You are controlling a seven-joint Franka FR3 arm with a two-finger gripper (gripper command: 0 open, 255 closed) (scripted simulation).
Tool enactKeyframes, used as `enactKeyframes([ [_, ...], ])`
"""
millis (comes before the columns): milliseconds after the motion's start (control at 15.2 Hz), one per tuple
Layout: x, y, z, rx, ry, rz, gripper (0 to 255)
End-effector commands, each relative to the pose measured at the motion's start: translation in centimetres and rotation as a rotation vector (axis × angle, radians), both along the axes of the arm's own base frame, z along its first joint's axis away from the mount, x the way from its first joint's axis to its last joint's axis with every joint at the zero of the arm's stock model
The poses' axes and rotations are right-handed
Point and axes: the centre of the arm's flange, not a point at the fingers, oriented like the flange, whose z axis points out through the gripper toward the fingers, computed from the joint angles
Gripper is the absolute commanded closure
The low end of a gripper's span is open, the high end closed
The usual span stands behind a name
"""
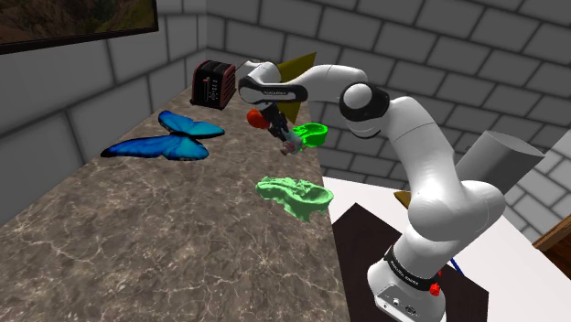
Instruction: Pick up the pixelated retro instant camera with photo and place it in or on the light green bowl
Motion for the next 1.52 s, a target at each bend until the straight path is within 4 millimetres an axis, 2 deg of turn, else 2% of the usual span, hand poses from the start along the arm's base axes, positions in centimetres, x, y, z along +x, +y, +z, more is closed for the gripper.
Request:
enactKeyframes([
  [0, 0.0, 0.0, 1.2, 0.0, 0.0, 0.0, 255],
  [594, 0.0, 0.0, 5.6, 0.0, 0.0, 0.0, 255],
  [1452, -13.3, 10.4, 2.8, 0.0, 0.0, 0.0, 255],
])
